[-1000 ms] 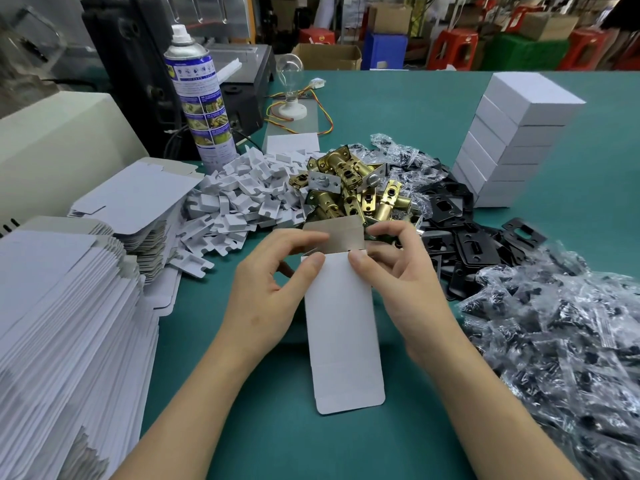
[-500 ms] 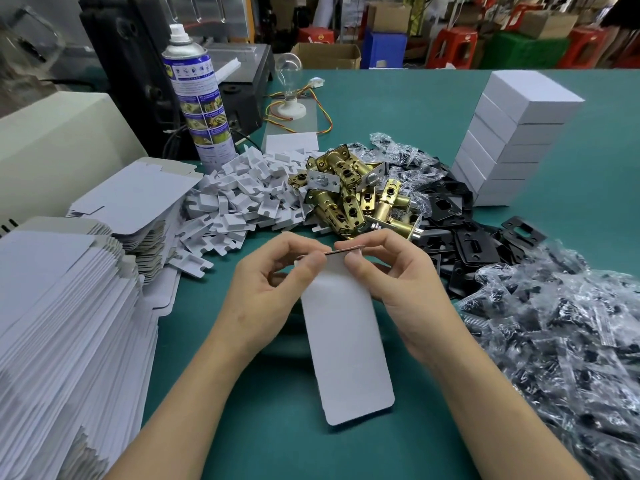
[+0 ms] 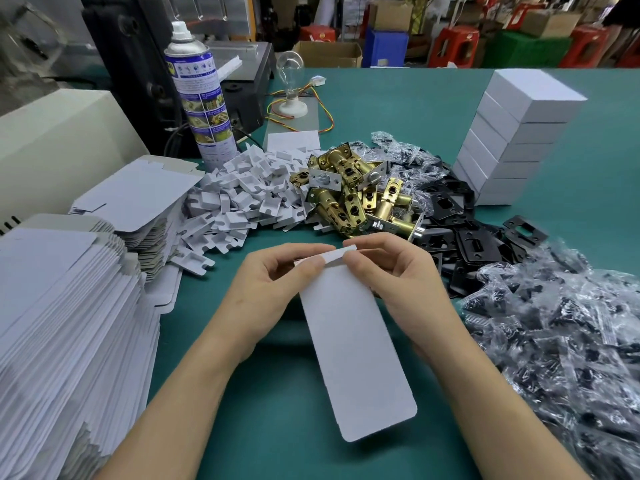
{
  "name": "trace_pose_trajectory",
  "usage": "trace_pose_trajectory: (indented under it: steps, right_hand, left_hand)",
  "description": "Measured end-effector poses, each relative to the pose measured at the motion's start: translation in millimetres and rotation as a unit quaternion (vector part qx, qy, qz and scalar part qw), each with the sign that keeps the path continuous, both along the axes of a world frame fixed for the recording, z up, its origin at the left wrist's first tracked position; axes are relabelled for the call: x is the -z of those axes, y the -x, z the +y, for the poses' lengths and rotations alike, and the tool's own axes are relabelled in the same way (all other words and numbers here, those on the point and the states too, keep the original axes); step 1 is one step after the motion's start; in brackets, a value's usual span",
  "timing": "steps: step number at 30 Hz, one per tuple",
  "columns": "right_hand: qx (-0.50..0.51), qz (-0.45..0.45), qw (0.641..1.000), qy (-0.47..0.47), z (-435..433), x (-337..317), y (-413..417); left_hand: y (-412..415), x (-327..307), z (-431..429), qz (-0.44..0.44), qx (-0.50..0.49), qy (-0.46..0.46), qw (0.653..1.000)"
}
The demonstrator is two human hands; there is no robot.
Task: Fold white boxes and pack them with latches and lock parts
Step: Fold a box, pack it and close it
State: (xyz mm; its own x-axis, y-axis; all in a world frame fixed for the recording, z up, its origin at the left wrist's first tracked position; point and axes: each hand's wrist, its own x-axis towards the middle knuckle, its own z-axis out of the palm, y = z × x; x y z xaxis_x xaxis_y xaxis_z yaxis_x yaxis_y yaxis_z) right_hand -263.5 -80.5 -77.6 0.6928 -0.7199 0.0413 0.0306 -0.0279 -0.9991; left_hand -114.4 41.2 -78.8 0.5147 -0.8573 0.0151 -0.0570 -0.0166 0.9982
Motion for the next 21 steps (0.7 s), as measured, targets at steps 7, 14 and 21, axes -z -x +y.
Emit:
trace_pose_trajectory:
  steps: [7, 14, 21]
  right_hand:
    - [-0.032, 0.007, 0.999, -0.022, 2.5, -3.6, -0.7]
    - [-0.033, 0.030, 0.999, 0.005, 2.2, -3.4, -0.2]
    - [-0.003, 0.026, 0.999, -0.029, 4.4, -1.9, -1.4]
  left_hand:
    - [0.4, 1.8, -1.4, 0.058, -0.002, -0.016, 0.998]
    - [2.0, 3.0, -2.6, 0.055, 0.000, -0.014, 0.998]
    - [3.6, 1.5, -1.9, 0.047, 0.009, -0.015, 0.999]
